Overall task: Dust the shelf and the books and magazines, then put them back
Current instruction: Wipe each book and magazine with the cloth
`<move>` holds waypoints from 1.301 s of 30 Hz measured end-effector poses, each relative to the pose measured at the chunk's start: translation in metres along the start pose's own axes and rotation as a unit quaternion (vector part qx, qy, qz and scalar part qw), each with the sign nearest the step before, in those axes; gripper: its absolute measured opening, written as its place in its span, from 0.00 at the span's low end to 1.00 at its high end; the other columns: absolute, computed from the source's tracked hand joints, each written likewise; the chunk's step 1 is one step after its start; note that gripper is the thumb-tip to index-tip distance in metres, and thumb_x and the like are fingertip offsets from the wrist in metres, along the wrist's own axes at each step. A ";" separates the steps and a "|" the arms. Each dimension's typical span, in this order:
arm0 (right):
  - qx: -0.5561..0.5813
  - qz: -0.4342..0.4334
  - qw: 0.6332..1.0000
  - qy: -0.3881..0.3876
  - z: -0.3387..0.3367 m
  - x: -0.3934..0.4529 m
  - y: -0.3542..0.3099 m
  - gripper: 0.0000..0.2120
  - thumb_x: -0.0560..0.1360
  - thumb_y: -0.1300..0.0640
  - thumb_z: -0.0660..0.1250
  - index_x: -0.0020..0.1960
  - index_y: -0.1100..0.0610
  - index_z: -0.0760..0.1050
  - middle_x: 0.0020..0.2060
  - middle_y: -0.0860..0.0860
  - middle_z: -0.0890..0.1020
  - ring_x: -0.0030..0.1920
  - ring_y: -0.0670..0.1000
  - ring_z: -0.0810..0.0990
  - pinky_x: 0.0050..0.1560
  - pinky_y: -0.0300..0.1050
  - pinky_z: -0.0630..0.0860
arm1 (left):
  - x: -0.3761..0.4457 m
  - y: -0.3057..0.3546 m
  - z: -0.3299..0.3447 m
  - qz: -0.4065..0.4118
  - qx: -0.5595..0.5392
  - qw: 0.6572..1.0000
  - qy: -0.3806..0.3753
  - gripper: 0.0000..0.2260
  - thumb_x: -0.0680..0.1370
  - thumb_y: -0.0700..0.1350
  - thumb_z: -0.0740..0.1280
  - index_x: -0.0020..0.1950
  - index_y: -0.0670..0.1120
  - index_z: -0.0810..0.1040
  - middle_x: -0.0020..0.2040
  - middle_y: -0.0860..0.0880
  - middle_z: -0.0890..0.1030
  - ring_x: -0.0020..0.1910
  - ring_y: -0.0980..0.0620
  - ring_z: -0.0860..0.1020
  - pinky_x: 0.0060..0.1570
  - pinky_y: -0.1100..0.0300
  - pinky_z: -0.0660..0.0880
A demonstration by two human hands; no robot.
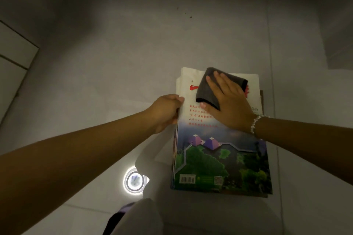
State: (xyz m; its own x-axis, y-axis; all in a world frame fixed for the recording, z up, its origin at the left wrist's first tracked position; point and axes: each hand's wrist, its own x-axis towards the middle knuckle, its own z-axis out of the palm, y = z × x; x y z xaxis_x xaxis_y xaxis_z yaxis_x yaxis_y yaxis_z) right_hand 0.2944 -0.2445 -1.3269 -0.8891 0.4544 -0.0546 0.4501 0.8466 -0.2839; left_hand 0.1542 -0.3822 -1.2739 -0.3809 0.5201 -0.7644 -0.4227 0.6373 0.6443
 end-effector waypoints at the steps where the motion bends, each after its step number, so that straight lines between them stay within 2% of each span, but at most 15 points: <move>1: -0.004 0.008 1.000 0.002 -0.001 0.008 0.004 0.42 0.72 0.30 0.45 0.77 0.56 0.53 0.76 0.57 0.57 0.76 0.57 0.54 0.72 0.49 0.45 | 0.004 0.003 0.004 0.005 -0.019 1.000 0.018 0.10 0.83 0.43 0.56 0.59 0.40 0.73 0.57 0.41 0.79 0.49 0.45 0.79 0.42 0.55 0.79; 4: -0.025 0.018 0.999 -0.011 -0.006 0.031 0.015 0.44 0.69 0.28 0.43 0.77 0.53 0.50 0.76 0.55 0.54 0.76 0.56 0.52 0.74 0.50 0.46 | 0.014 0.010 0.017 -0.006 -0.075 0.994 0.074 0.13 0.82 0.42 0.58 0.63 0.39 0.73 0.60 0.40 0.77 0.51 0.43 0.77 0.45 0.51 0.76; 6: -0.024 0.026 0.999 -0.027 -0.008 0.037 0.015 0.41 0.71 0.30 0.43 0.77 0.51 0.49 0.77 0.54 0.52 0.76 0.55 0.50 0.74 0.51 0.44 | 0.018 0.012 0.020 -0.018 -0.094 0.991 0.092 0.13 0.82 0.42 0.58 0.65 0.39 0.72 0.61 0.39 0.77 0.52 0.42 0.77 0.46 0.50 0.75; 10: -0.008 -0.007 1.000 -0.021 -0.008 0.032 0.018 0.31 0.76 0.41 0.46 0.77 0.49 0.51 0.77 0.54 0.54 0.76 0.56 0.50 0.74 0.51 0.44 | 0.015 0.009 0.013 -0.018 -0.096 0.994 0.040 0.12 0.82 0.42 0.58 0.63 0.38 0.73 0.61 0.40 0.78 0.46 0.45 0.79 0.40 0.55 0.78; 12: 0.000 -0.016 0.999 -0.031 -0.010 0.031 0.021 0.30 0.76 0.42 0.46 0.77 0.50 0.51 0.76 0.54 0.54 0.76 0.56 0.51 0.73 0.51 0.43 | 0.014 0.009 0.012 0.017 -0.046 0.997 0.062 0.12 0.82 0.42 0.60 0.62 0.40 0.75 0.60 0.41 0.79 0.48 0.45 0.80 0.45 0.54 0.79; 15: -0.008 -0.012 1.000 -0.027 -0.010 0.033 0.021 0.32 0.76 0.39 0.44 0.77 0.50 0.52 0.76 0.55 0.55 0.76 0.56 0.52 0.73 0.51 0.44 | 0.013 0.005 0.019 0.128 0.114 0.975 0.143 0.17 0.81 0.41 0.62 0.70 0.44 0.72 0.62 0.44 0.79 0.58 0.44 0.78 0.60 0.50 0.75; 17: -0.011 -0.013 1.000 -0.021 -0.009 0.033 0.021 0.33 0.75 0.38 0.42 0.77 0.50 0.53 0.76 0.55 0.56 0.76 0.57 0.53 0.73 0.51 0.45 | 0.010 0.000 0.022 0.173 0.162 0.959 0.158 0.19 0.80 0.40 0.62 0.71 0.46 0.70 0.62 0.46 0.78 0.59 0.46 0.77 0.60 0.53 0.73; 20: -0.008 -0.008 0.999 -0.032 -0.009 0.033 0.022 0.31 0.76 0.40 0.45 0.77 0.50 0.52 0.76 0.54 0.55 0.76 0.56 0.52 0.73 0.51 0.44 | 0.009 0.001 0.022 0.167 0.123 0.966 0.154 0.17 0.80 0.39 0.64 0.69 0.44 0.73 0.62 0.45 0.79 0.59 0.45 0.78 0.61 0.51 0.75; 23: -0.008 -0.006 1.000 -0.027 -0.009 0.033 0.022 0.34 0.74 0.37 0.41 0.77 0.50 0.52 0.76 0.54 0.55 0.76 0.56 0.52 0.73 0.51 0.45 | 0.007 0.009 0.023 0.112 0.021 0.982 0.148 0.17 0.79 0.38 0.64 0.68 0.41 0.73 0.62 0.46 0.78 0.60 0.46 0.76 0.62 0.51 0.74; 26: -0.005 -0.010 1.000 -0.023 -0.010 0.029 0.018 0.36 0.73 0.35 0.39 0.77 0.51 0.54 0.76 0.55 0.57 0.76 0.56 0.53 0.73 0.52 0.46 | 0.005 0.010 0.021 0.108 -0.021 0.985 0.136 0.11 0.79 0.39 0.64 0.62 0.40 0.77 0.55 0.47 0.78 0.51 0.51 0.77 0.56 0.58 0.75; 28: -0.002 -0.028 0.999 -0.023 -0.008 0.023 0.015 0.35 0.74 0.36 0.42 0.76 0.51 0.55 0.76 0.54 0.58 0.76 0.56 0.54 0.73 0.52 0.46 | 0.003 0.009 0.021 0.111 -0.016 0.986 0.120 0.13 0.79 0.38 0.64 0.63 0.41 0.76 0.55 0.49 0.77 0.46 0.55 0.76 0.53 0.62 0.75; 30: -0.008 -0.050 0.999 -0.017 -0.005 0.019 0.014 0.33 0.75 0.36 0.45 0.76 0.51 0.56 0.75 0.55 0.60 0.75 0.57 0.55 0.73 0.53 0.47 | 0.003 0.008 0.019 0.110 0.000 0.986 0.125 0.16 0.80 0.38 0.63 0.68 0.41 0.73 0.58 0.49 0.77 0.49 0.54 0.76 0.55 0.61 0.74; 33: -0.003 -0.048 0.999 -0.017 -0.005 0.019 0.012 0.33 0.75 0.37 0.45 0.76 0.51 0.57 0.75 0.55 0.60 0.75 0.57 0.56 0.72 0.53 0.47 | 0.006 0.010 0.014 0.119 0.020 0.981 0.152 0.16 0.80 0.40 0.64 0.68 0.42 0.73 0.66 0.46 0.75 0.61 0.46 0.75 0.64 0.52 0.72; 35: 0.002 -0.045 0.999 -0.014 -0.004 0.019 0.013 0.33 0.75 0.37 0.45 0.76 0.51 0.57 0.75 0.55 0.60 0.75 0.57 0.55 0.72 0.51 0.46 | 0.008 0.014 0.011 0.113 0.011 0.981 0.155 0.15 0.80 0.40 0.64 0.67 0.41 0.74 0.64 0.44 0.76 0.60 0.45 0.76 0.61 0.54 0.74; 39: 0.017 -0.038 0.999 -0.012 -0.003 0.018 0.014 0.33 0.75 0.37 0.45 0.76 0.50 0.56 0.75 0.53 0.59 0.76 0.55 0.54 0.72 0.49 0.44 | 0.013 0.022 0.008 0.088 -0.035 0.989 0.115 0.08 0.79 0.40 0.64 0.57 0.42 0.78 0.53 0.44 0.81 0.44 0.49 0.81 0.39 0.63 0.79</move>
State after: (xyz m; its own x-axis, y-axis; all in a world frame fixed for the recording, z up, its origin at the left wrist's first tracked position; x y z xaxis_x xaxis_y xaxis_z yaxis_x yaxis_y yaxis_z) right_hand 0.2853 -0.2234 -1.3287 -0.9229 0.3810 -0.0548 0.3776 0.8684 -0.3214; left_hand 0.1471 -0.3569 -1.2696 -0.6271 0.4716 -0.6200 -0.3861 0.5031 0.7732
